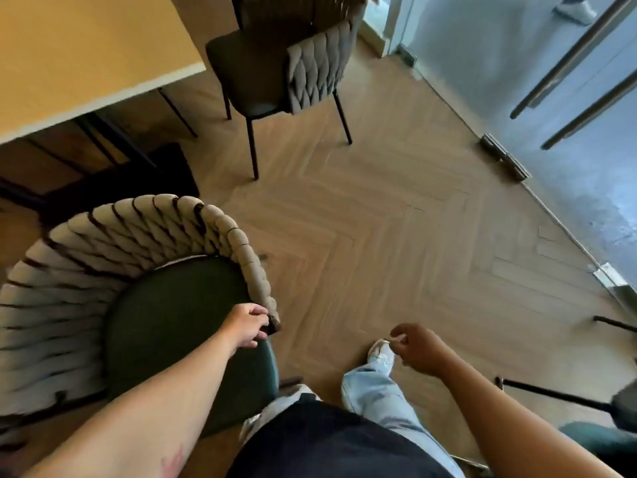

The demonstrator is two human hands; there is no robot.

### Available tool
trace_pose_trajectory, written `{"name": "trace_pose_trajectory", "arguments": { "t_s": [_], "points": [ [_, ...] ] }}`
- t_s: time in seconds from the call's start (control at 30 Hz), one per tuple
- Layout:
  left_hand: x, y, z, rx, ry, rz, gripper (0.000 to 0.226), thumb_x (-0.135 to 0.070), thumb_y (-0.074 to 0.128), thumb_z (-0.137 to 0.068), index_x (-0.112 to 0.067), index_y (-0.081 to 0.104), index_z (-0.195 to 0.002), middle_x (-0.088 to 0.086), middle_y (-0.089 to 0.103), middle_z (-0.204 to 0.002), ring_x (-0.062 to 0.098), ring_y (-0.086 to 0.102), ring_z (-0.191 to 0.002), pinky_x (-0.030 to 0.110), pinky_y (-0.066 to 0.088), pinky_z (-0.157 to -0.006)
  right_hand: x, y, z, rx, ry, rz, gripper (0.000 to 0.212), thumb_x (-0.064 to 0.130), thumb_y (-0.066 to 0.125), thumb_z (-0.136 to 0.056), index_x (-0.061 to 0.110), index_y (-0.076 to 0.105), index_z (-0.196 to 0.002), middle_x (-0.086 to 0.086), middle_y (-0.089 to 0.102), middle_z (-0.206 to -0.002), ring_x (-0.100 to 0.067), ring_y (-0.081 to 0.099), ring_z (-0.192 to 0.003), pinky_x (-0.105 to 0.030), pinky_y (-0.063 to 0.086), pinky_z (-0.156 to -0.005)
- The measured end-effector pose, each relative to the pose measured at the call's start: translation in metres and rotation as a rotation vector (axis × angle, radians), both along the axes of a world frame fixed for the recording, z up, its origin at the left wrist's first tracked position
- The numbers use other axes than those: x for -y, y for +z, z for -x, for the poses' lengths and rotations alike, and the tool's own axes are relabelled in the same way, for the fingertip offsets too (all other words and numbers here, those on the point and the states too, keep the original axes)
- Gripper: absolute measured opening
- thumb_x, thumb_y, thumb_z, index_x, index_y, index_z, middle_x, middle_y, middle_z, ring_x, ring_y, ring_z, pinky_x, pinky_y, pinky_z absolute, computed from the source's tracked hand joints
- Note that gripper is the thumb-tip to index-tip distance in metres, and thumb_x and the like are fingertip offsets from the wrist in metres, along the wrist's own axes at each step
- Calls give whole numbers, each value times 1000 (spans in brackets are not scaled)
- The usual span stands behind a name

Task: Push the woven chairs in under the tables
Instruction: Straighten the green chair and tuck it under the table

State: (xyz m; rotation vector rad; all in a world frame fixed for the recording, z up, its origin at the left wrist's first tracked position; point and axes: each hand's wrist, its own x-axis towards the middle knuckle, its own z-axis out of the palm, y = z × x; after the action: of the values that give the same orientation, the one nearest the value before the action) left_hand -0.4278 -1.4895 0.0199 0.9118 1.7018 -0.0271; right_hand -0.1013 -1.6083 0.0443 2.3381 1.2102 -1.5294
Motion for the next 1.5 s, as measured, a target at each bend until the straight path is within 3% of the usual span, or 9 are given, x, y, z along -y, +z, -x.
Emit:
{"name": "trace_pose_trajectory", "arguments": {
  "t_s": [0.13, 0.27, 0.43, 0.77, 0.93, 1.1, 1.17, 1.27, 1.5],
  "points": [
    [-11, 12, -54, 41, 150, -5, 18, -15, 58, -94, -16, 63, -110, 10, 69, -104, 18, 66, -77, 28, 50, -59, -81, 9, -48, -20, 160, -56, 13, 29, 66, -91, 26, 60, -103, 1, 64, -76, -21, 61, -82, -32, 51, -86],
    [-37, 24, -69, 96, 378, -35, 15, -12, 57, -92, -15, 63, -105, 13, 68, -102, 19, 62, -72, 28, 46, -55, -173, 7, -39, -69, 365, -86, 21, 26, 66, -93, 17, 66, -112, -6, 65, -88, -23, 61, -82, -17, 45, -56],
    [-61, 27, -58, 97, 672, -63, 14, -9, 56, -96, -8, 64, -107, 12, 63, -91, 19, 58, -65, 22, 37, -43, -276, 15, 11, -116, 615, -115, 22, 25, 66, -92, 17, 67, -112, -3, 67, -76, -21, 65, -80, -24, 47, -72],
    [-104, 13, -40, 121, 1076, -24, 14, -8, 55, -91, -7, 67, -83, 13, 61, -69, 24, 57, -61, 32, 42, -55, -455, 24, 124, -106, 1012, -94, 38, 34, 65, -93, 17, 64, -127, -12, 70, -121, -28, 69, -107, -37, 53, -92],
    [-139, 9, -76, 296, 1616, 27, 13, -21, 55, -98, -12, 63, -91, 6, 65, -82, 18, 60, -60, 25, 43, -50, -502, 13, 215, -129, 1327, -42, 43, 32, 60, -96, 13, 59, -135, -12, 60, -140, -32, 64, -118, -34, 52, -92],
    [-197, -16, -99, 618, 2260, -22, 29, -41, 63, -94, -14, 54, -100, 14, 66, -105, 33, 67, -99, 46, 57, -83, -529, -14, 303, -215, 1433, -63, 61, 39, 60, -97, 7, 45, -146, -9, 61, -130, -34, 62, -117, -48, 51, -104],
    [-224, -28, -96, 713, 2500, -143, 33, -40, 63, -95, -13, 53, -111, 15, 63, -112, 33, 65, -103, 49, 54, -92, -535, -24, 334, -272, 1371, -41, 57, 36, 61, -98, 1, 46, -141, -5, 55, -113, -36, 63, -113, -50, 55, -97],
    [-255, -44, -84, 767, 2737, -320, 32, -37, 63, -95, -12, 53, -112, 16, 60, -118, 35, 63, -113, 50, 52, -100, -534, -46, 369, -287, 1304, 25, 78, 49, 65, -92, 8, 34, -151, -13, 56, -131, -35, 66, -109, -42, 62, -76],
    [-270, -65, -57, 761, 3037, -432, 55, -26, 76, -87, -10, 53, -134, 15, 66, -113, 30, 72, -90, 32, 60, -50, -509, -86, 384, -336, 1201, -21, 38, 22, 70, -86, 11, 56, -120, -13, 63, -99, -35, 66, -87, -53, 63, -73]
  ]
}}
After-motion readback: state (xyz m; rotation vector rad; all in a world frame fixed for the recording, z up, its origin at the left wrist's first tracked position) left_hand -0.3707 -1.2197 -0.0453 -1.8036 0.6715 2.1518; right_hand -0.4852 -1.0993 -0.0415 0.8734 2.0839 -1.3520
